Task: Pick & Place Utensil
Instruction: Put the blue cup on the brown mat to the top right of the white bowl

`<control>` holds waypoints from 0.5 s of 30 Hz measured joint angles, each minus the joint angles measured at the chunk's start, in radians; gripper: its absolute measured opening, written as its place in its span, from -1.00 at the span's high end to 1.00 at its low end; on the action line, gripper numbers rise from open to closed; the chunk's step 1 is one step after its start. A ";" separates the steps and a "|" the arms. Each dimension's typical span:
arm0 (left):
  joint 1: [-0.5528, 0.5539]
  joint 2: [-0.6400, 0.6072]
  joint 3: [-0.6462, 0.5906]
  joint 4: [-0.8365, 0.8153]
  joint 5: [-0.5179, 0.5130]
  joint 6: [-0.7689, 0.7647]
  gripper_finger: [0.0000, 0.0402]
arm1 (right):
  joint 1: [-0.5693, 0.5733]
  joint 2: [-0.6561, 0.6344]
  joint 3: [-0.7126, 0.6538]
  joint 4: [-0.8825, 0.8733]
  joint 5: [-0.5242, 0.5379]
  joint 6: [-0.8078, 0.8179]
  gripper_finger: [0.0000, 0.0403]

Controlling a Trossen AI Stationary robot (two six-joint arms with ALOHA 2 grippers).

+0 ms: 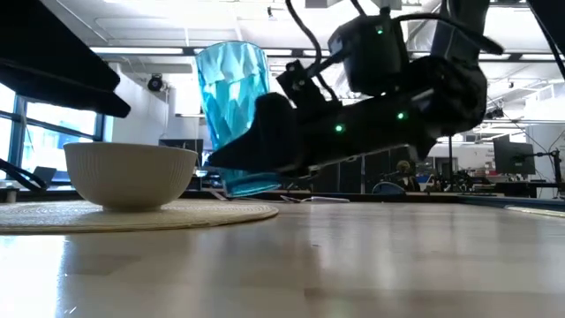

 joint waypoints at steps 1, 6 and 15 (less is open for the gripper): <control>0.003 0.000 0.000 -0.001 -0.004 0.001 -0.86 | 0.000 0.010 0.004 0.007 -0.001 0.005 -0.59; 0.003 0.000 0.000 -0.006 -0.015 0.002 -0.86 | 0.000 0.052 0.029 -0.003 -0.014 0.018 -0.59; 0.003 0.000 0.000 -0.009 -0.007 0.002 -0.86 | 0.000 0.058 0.039 -0.019 -0.011 -0.017 -0.64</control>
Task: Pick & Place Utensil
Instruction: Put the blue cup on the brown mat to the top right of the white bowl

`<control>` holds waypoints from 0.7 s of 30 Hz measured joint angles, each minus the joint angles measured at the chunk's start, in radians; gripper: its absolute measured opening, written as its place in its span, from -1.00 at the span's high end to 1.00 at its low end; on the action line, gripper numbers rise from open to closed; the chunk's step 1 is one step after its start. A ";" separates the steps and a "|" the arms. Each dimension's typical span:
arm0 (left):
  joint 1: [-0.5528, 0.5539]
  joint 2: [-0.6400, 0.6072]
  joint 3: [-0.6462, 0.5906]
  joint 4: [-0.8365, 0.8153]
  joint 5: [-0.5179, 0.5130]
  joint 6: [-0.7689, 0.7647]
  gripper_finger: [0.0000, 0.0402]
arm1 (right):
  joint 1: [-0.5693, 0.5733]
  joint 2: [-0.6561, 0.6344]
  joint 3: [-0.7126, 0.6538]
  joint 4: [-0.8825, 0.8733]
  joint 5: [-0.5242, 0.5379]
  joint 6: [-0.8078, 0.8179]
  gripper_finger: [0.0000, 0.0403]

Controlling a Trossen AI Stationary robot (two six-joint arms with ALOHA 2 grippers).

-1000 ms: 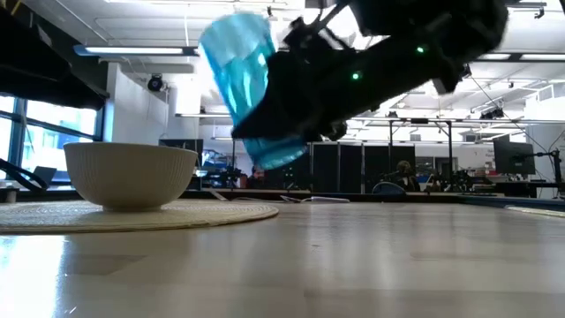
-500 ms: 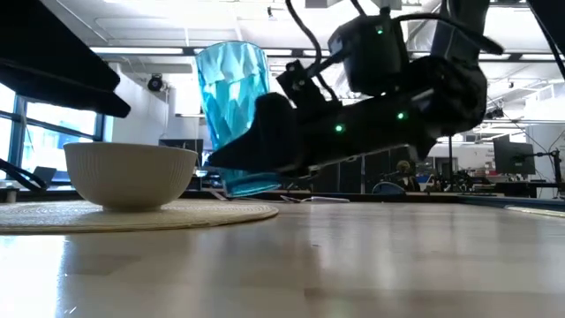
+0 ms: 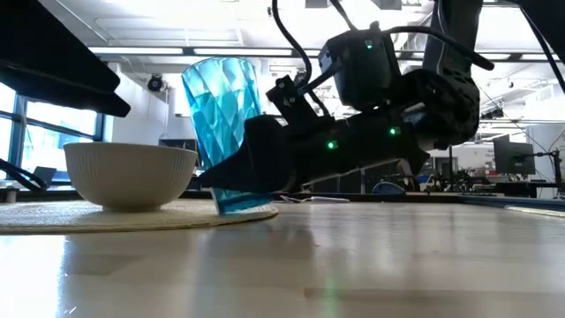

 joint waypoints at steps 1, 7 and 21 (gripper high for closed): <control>0.000 0.000 0.000 0.000 0.000 0.000 -0.86 | 0.000 0.000 0.000 -0.004 -0.001 0.000 -0.64; 0.000 0.000 0.000 0.000 0.015 -0.002 -0.86 | 0.000 0.000 0.001 -0.022 -0.023 0.000 -0.69; 0.000 0.000 0.000 0.000 0.019 -0.003 -0.86 | 0.000 -0.044 0.000 -0.136 -0.069 0.096 -0.90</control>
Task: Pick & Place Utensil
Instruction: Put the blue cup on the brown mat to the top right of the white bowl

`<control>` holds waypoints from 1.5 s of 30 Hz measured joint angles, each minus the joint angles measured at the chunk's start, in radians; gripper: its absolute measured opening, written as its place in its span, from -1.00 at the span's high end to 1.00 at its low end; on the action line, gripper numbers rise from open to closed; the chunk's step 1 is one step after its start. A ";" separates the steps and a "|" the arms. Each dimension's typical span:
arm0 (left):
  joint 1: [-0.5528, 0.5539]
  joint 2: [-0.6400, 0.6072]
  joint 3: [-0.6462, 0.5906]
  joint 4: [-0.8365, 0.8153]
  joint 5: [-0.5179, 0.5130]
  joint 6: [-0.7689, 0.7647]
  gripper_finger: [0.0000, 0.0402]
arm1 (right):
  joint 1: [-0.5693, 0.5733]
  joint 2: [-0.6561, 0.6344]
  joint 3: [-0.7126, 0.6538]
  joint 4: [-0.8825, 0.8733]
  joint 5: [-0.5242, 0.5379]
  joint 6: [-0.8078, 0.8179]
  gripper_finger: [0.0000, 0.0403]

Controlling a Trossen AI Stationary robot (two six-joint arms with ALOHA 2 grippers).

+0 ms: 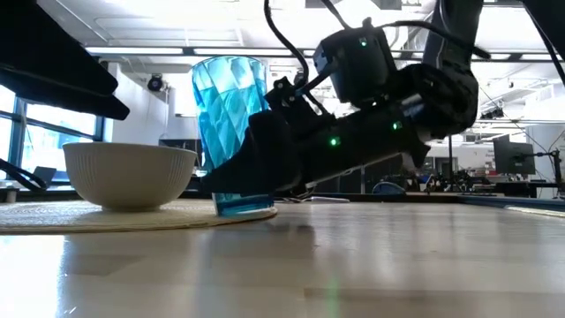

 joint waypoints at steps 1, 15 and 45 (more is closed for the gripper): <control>0.000 0.000 0.000 0.000 0.000 0.000 -0.86 | 0.000 -0.011 0.000 -0.030 0.000 0.005 -0.91; 0.000 0.000 0.000 0.000 0.013 -0.007 -0.86 | 0.017 -0.128 0.000 -0.272 0.012 0.000 -0.95; 0.000 0.000 0.000 0.006 0.010 -0.007 -0.86 | 0.077 -0.082 -0.001 0.032 0.160 -0.120 -0.83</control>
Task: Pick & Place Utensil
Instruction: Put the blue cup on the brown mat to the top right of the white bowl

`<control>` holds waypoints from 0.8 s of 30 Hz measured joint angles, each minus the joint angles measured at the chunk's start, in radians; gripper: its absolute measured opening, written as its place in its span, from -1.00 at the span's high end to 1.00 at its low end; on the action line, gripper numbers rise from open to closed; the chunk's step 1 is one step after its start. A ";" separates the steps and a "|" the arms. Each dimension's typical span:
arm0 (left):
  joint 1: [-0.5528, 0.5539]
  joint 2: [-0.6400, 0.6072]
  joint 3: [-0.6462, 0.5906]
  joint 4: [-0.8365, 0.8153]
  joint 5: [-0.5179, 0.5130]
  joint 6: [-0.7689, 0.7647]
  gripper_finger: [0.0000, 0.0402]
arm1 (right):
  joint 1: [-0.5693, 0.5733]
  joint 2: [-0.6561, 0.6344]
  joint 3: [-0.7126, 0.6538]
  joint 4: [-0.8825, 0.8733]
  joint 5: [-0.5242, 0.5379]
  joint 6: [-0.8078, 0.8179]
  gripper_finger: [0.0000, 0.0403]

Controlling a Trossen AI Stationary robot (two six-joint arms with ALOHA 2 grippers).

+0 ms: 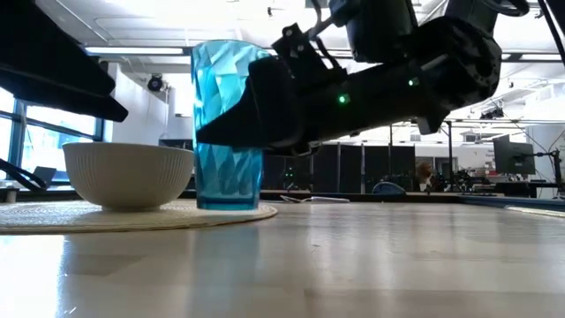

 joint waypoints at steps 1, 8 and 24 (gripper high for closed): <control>0.000 0.000 0.000 0.000 -0.002 0.000 -0.86 | 0.000 0.000 0.000 0.001 0.000 0.004 -0.82; -0.001 0.000 0.000 -0.001 -0.007 -0.001 -0.86 | -0.006 -0.008 0.000 -0.012 0.046 0.016 -0.81; 0.000 0.000 0.000 -0.007 0.012 0.000 -0.86 | -0.294 -0.040 0.013 -0.009 0.033 -0.013 -0.80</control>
